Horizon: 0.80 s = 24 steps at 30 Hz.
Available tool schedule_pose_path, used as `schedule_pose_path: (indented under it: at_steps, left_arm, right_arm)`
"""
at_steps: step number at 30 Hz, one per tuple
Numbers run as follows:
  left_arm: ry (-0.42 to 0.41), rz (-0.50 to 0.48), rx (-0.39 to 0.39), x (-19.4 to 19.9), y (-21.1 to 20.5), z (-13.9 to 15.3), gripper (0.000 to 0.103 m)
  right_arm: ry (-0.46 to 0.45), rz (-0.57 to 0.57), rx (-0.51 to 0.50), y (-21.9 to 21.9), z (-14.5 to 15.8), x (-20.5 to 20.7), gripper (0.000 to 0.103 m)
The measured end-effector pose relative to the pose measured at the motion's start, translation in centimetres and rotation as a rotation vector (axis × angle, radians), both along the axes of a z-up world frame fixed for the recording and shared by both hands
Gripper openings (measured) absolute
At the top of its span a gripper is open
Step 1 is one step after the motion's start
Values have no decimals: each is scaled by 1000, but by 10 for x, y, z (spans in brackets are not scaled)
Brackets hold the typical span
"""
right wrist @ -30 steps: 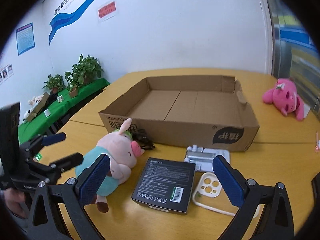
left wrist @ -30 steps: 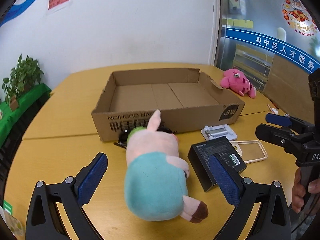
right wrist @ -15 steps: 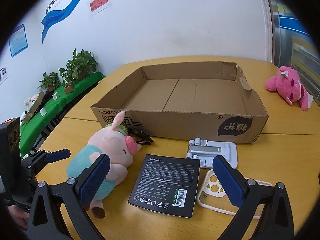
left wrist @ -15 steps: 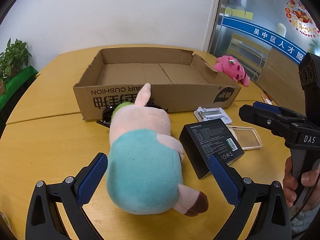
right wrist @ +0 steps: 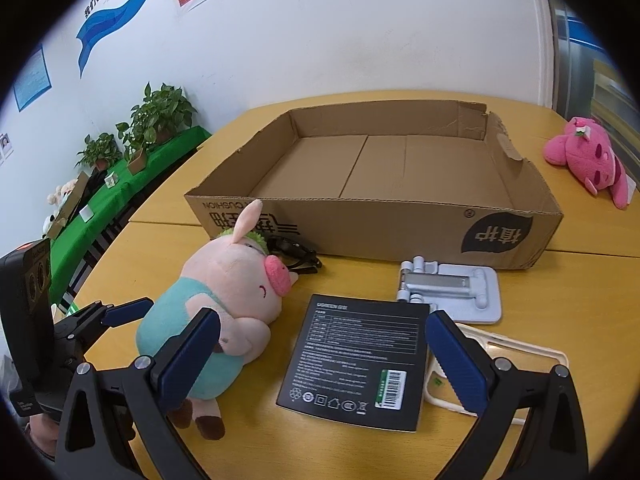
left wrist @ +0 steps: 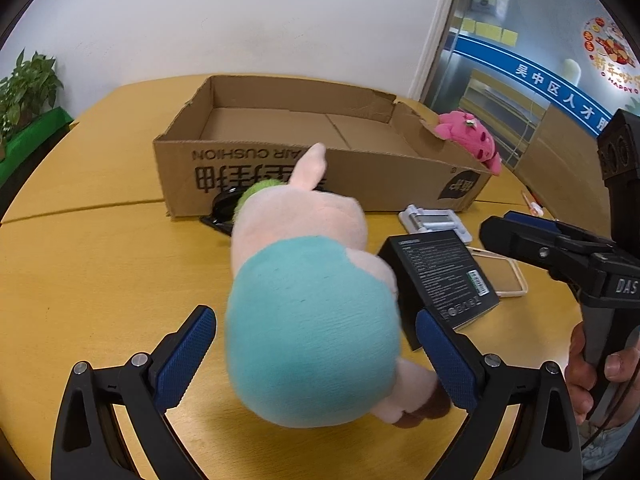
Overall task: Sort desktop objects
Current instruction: 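Close the left gripper on the pig plush while the right gripper clamps its other side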
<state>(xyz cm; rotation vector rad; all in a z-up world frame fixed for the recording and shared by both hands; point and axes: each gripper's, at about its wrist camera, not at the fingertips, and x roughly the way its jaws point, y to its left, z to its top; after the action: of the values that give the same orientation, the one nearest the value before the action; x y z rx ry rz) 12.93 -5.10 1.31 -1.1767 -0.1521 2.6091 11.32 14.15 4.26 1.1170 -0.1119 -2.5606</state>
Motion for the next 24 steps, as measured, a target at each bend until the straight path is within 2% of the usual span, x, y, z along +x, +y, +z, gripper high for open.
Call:
schedule_pose_path:
  at_steps: [3, 4, 6, 9, 13, 24]
  left_arm:
    - [-12, 13, 21, -1, -8, -4, 100]
    - [-13, 10, 30, 0, -9, -5, 98]
    - [-18, -20, 58, 1, -9, -5, 86]
    - [-6, -36, 34, 2, -4, -4, 85]
    - [-6, -39, 41, 0, -5, -4, 83]
    - [-37, -24, 139, 4, -44, -11, 75]
  right_arm:
    - [-1, 16, 7, -8, -1, -1, 102]
    - [-2, 20, 9, -9, -1, -2, 102]
    - [-6, 29, 6, -12, -2, -3, 102]
    - [-14, 40, -7, -15, -4, -5, 102]
    - [-24, 66, -36, -17, -4, -7, 102]
    - [-95, 151, -145, -36, -9, -20, 102]
